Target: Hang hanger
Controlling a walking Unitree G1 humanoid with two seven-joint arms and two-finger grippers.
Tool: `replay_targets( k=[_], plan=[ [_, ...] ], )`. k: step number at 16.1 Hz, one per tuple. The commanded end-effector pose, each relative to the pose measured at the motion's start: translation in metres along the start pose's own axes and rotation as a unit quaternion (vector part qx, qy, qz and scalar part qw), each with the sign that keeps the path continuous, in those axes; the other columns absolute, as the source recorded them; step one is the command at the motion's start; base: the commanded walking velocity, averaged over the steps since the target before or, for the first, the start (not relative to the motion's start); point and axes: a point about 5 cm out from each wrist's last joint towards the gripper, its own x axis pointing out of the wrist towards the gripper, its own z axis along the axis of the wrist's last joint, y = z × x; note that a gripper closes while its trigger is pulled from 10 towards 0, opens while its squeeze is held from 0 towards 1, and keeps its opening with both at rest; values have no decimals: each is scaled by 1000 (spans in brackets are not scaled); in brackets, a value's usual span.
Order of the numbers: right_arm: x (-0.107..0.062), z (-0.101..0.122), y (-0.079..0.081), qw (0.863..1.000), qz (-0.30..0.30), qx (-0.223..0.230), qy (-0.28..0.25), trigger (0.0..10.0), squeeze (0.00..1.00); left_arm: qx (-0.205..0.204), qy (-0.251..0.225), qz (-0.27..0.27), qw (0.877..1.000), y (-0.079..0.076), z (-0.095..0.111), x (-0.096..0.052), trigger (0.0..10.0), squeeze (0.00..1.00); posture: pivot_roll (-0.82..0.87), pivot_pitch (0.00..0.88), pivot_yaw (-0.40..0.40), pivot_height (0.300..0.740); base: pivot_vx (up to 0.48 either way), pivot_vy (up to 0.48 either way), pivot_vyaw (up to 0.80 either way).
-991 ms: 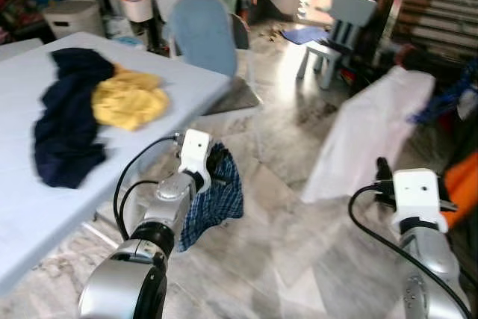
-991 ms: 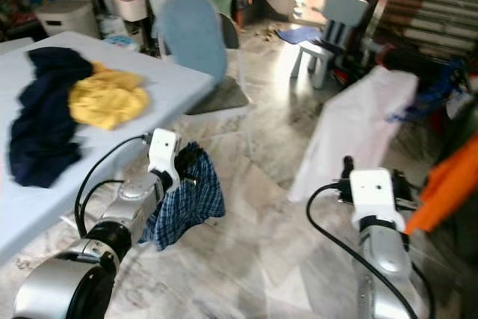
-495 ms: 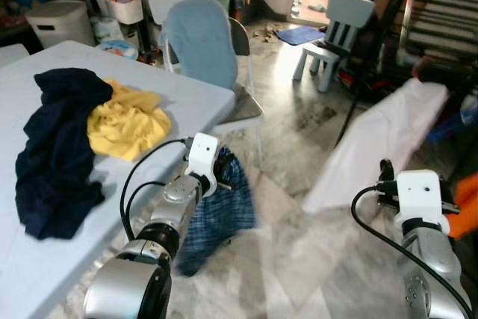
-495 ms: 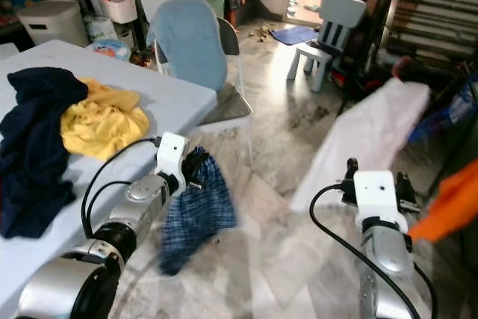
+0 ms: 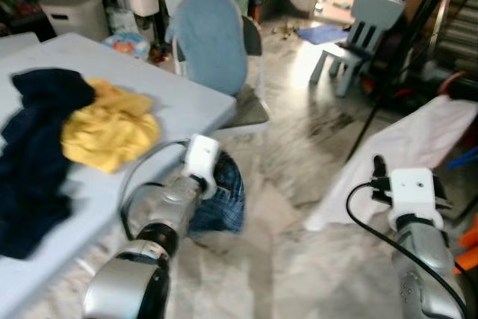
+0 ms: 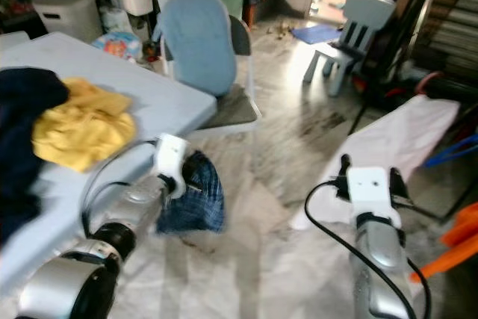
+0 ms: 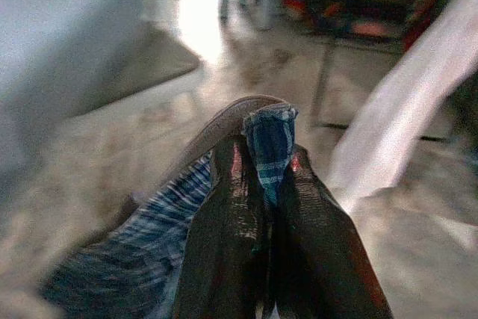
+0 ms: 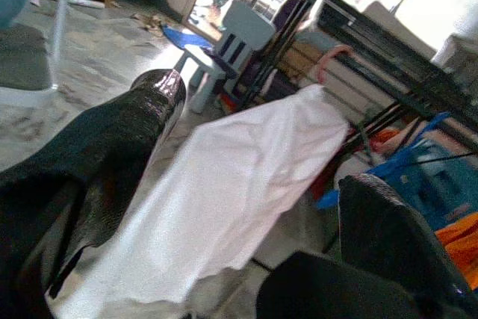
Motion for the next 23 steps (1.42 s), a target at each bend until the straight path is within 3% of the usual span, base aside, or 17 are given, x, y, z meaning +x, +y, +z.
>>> replay_targets(
  k=[1, 3, 5, 10, 13, 19, 23],
  plan=[
    [0, -1, 3, 1000, 4, 5, 1, 10000, 0, 5, 5, 12, 1000, 11, -1, -4, 10000, 0, 52, 0, -46, 740, 0, -480, 0],
    [0, -2, 3, 1000, 4, 5, 3, 10000, 0, 0, 6, 13, 1000, 11, -1, -4, 10000, 0, 53, 0, -46, 740, 0, -480, 0],
    [0, -2, 2, 1000, 3, 4, 3, 10000, 0, -40, -11, 17, 999, 11, 2, -3, 10000, 0, 48, 0, -46, 740, 0, -396, 0],
    [-1, -2, 0, 1000, 1, 2, 4, 10000, 0, -40, -14, 19, 999, 12, 5, -2, 10000, 0, 44, 0, -48, 740, 0, 0, 0],
    [1, -2, 0, 1000, 3, 3, 5, 10000, 0, -70, -7, 26, 997, 13, 6, -1, 10000, 0, 47, 0, -53, 740, 0, 404, 0],
    [1, -2, 1, 1000, 3, 3, 4, 10000, 0, -67, -7, 28, 997, 16, 7, -2, 10000, 0, 45, 0, -53, 740, 0, 480, 0],
    [1, -2, 1, 1000, 2, 5, 5, 10000, 0, -66, -20, 20, 997, 14, 10, -1, 10000, 0, 46, 0, -52, 740, 0, 223, -609]
  ],
)
